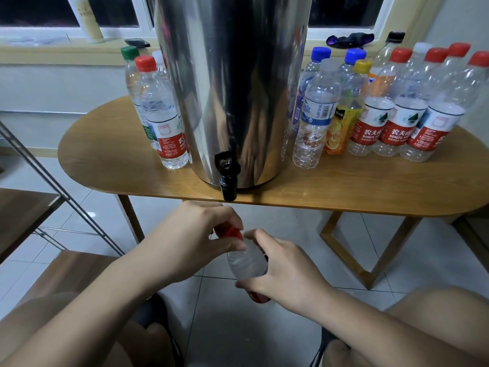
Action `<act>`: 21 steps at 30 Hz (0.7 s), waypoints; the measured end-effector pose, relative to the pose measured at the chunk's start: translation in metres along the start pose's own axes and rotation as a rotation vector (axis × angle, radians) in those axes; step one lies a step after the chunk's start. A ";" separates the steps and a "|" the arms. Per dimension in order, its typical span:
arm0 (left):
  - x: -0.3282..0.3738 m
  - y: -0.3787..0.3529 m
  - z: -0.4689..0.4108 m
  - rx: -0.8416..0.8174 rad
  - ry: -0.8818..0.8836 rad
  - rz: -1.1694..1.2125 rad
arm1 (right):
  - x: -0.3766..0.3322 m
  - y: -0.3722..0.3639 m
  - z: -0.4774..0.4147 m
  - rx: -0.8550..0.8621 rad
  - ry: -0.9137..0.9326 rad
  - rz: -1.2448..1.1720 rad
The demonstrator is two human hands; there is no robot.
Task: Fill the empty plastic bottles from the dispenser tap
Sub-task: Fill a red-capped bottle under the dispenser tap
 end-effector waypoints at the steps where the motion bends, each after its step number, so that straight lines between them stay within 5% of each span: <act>1: 0.000 0.000 0.000 -0.014 -0.004 0.010 | 0.000 0.001 0.000 0.006 -0.001 -0.002; 10: 0.005 0.004 0.000 -0.067 -0.100 0.110 | 0.002 0.003 0.000 0.016 -0.025 -0.060; 21: -0.004 0.004 0.001 0.066 0.022 -0.033 | -0.001 0.005 0.001 0.018 0.001 -0.034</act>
Point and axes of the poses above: each hand's wrist, its own z-axis away from the middle knuckle, its own y-axis out of the back of the hand, x = y × z, the point moved 3 cm from there along -z, towards the middle knuckle, and after that the axes turned 10 degrees about -y, right-handed, at the moved point
